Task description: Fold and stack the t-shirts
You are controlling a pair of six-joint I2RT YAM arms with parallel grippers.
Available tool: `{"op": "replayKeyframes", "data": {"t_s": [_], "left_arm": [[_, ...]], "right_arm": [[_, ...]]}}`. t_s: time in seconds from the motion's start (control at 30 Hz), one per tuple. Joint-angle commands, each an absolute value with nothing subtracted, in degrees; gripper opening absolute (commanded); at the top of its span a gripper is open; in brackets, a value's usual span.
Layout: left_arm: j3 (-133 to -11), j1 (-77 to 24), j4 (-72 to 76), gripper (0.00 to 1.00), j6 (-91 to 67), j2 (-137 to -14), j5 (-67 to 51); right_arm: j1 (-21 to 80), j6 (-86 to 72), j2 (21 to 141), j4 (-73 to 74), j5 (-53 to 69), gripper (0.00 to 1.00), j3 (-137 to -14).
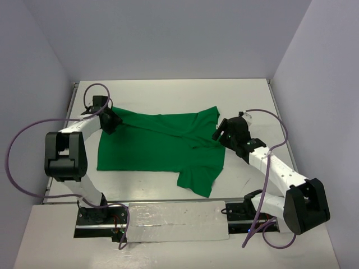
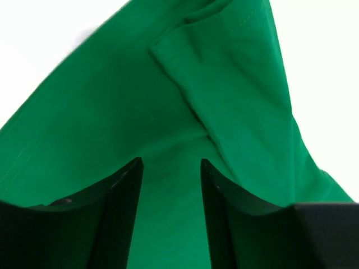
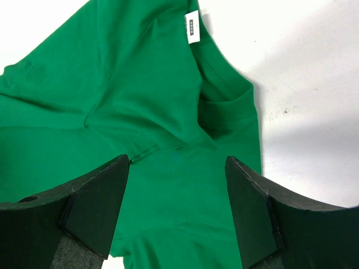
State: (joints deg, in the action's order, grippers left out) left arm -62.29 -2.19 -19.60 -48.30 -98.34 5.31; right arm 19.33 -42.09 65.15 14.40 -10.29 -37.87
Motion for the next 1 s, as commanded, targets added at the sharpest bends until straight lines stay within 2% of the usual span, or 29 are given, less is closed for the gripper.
{"op": "replayKeyframes", "data": {"t_s": [0.0, 0.27, 0.53, 0.67, 0.8, 0.87, 0.93, 0.97], "left_arm": [[-67.0, -2.5, -16.1, 0.58, -50.1, -101.8, 5.1], [-70.7, -2.4, -13.8, 0.57, -51.6, -106.4, 4.9], [-73.4, -2.4, -14.3, 0.46, -52.0, -110.9, 4.9], [-74.1, -2.4, -14.2, 0.37, -52.1, -112.2, 4.8], [-74.1, -2.4, -14.4, 0.35, -52.2, -113.0, 5.1], [-74.4, -2.4, -14.9, 0.27, -52.0, -113.3, 5.3], [-75.0, -2.4, -16.1, 0.13, -52.2, -113.4, 5.9], [-75.1, -2.4, -16.4, 0.10, -52.2, -113.0, 6.0]], "right_arm": [[19.1, -41.3, 63.1, 14.8, -11.3, 0.77, -37.9], [19.0, -40.7, 64.1, 15.0, -11.2, 0.77, -38.8], [19.0, -40.5, 65.1, 14.7, -10.8, 0.77, -39.2], [19.1, -40.3, 65.1, 15.0, -11.0, 0.77, -39.4], [19.0, -40.4, 65.0, 14.9, -10.8, 0.77, -39.6], [19.0, -40.5, 65.0, 14.9, -10.7, 0.77, -39.6], [19.1, -40.6, 65.0, 15.0, -10.7, 0.77, -39.6], [19.0, -40.7, 64.8, 15.1, -10.7, 0.77, -39.5]]}}
